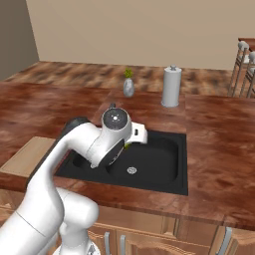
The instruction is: Pick the pear from the sink and place it on the cutting board to airdry. Then turn off the sink faucet.
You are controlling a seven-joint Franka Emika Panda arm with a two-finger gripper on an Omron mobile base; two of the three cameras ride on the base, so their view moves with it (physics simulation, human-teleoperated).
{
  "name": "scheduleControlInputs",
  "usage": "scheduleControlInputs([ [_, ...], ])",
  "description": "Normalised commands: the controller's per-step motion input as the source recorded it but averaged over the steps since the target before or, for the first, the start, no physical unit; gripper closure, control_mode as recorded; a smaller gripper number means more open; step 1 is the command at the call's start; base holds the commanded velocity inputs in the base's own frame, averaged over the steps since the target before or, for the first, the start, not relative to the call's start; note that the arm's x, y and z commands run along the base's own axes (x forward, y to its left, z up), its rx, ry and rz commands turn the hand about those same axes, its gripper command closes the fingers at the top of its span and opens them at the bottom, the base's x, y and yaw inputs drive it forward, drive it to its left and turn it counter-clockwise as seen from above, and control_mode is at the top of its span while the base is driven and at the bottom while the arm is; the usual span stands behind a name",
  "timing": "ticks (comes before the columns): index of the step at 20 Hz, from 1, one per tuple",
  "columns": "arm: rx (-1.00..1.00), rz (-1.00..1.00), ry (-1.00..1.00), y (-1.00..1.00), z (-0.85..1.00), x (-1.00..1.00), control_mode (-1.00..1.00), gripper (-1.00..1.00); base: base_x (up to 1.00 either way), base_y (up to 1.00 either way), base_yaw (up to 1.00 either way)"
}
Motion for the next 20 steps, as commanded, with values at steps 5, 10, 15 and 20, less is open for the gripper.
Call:
scheduleControlInputs([
  [5,0.17,0.0,0.09,0.01,0.36,-0.47,-1.0,1.0,0.0,0.0,0.0],
  [10,0.04,0.0,0.0,0.2,0.03,-0.53,-1.0,1.0,0.0,0.0,0.0],
  [15,0.0,0.0,0.0,0.51,0.1,-0.38,-1.0,1.0,0.0,0.0,0.0],
  [20,-0.03,0.03,0.0,0.64,0.24,-0.26,-1.0,1.0,0.0,0.0,0.0],
])
